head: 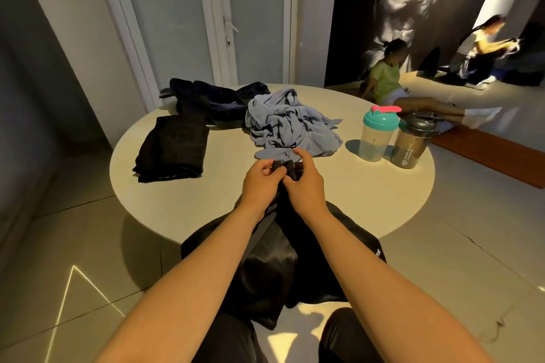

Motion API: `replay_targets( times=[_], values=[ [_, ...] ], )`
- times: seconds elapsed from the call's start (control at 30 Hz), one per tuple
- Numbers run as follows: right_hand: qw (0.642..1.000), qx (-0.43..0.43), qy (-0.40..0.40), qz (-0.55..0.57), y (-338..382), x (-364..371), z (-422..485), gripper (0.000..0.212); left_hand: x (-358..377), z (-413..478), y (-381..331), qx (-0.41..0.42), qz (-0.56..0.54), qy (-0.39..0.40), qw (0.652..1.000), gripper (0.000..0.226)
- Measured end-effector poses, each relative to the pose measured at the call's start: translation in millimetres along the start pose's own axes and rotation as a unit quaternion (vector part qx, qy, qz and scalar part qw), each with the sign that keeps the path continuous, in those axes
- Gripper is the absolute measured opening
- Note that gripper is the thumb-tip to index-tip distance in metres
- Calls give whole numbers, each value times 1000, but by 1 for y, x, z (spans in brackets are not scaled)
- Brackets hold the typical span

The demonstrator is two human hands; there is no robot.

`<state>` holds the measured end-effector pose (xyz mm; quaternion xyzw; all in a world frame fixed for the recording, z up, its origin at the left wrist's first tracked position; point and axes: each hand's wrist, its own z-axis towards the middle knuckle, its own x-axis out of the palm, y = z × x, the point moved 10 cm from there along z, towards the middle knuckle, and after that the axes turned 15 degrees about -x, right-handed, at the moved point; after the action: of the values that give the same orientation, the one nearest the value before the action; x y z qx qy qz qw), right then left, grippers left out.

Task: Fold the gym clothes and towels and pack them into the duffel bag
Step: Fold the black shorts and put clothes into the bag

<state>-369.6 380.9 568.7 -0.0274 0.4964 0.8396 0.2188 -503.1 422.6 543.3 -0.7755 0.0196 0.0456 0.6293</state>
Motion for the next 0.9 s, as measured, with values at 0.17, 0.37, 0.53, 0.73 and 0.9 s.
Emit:
replay_targets(
  times=[0.17, 0.37, 0.53, 0.73, 0.9],
  values=[
    [999, 31, 1, 7, 3, 7, -8, 50, 1, -11, 5, -4, -59, 39, 998, 31],
    [994, 59, 44, 82, 6, 10, -12, 55, -28, -4, 8, 13, -60, -21, 998, 25],
    [992, 83, 65, -71, -21, -18, -5, 51, -34, -4, 7, -6, -142, 7, 990, 28],
    [950, 178, 151, 208, -4, 16, -28, 46, -30, -14, -5, -16, -159, 31, 987, 32],
    [962, 118, 124, 214, 0, 1, -26, 14, -36, -27, -23, 33, -110, -2, 993, 28]
  ],
)
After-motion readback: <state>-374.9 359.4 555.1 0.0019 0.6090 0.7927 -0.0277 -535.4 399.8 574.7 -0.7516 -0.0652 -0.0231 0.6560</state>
